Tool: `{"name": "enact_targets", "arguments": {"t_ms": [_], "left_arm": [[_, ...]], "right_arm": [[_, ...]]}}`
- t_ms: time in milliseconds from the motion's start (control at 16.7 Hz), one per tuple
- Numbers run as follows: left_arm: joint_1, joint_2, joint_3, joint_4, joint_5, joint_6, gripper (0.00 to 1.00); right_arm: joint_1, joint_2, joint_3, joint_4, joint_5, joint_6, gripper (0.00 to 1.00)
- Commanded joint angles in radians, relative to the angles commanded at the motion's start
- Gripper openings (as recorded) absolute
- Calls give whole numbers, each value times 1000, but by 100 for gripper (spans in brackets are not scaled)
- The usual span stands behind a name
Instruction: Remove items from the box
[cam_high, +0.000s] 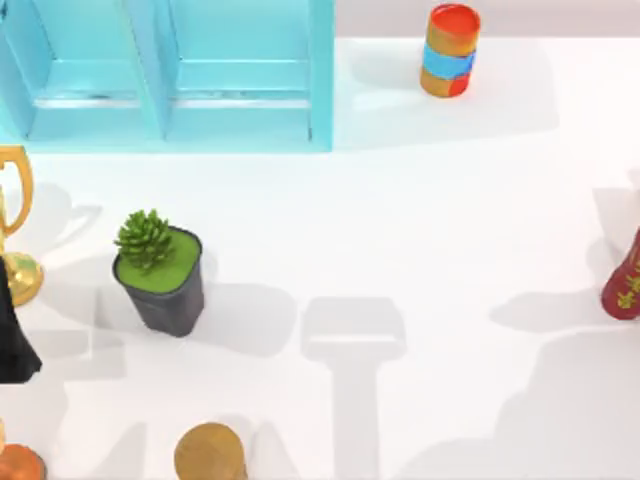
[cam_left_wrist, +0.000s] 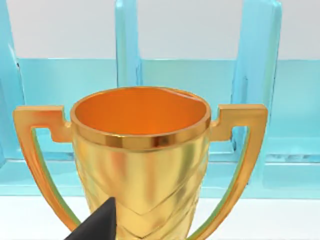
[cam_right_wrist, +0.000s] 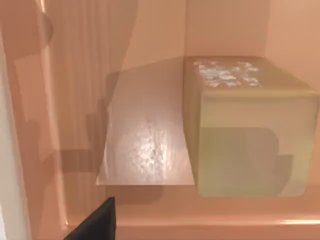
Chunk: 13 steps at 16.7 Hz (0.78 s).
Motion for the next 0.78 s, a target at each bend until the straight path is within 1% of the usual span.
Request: {"name": "enact_targets", "arguments": {"t_ms": [180,480,600,780], "left_arm": [[0,0,0,0,0,0,100],[0,0,0,0,0,0,100],[0,0,0,0,0,0,100],[0,0,0,0,0,0,100]], "right_arm": [[-19,57,55,-43,0,-18,100],[-14,55,50,-37,0,-16,100],[-15,65,18,0,0,-14,100],[-13,98,-70,124,0,-12,100]]}}
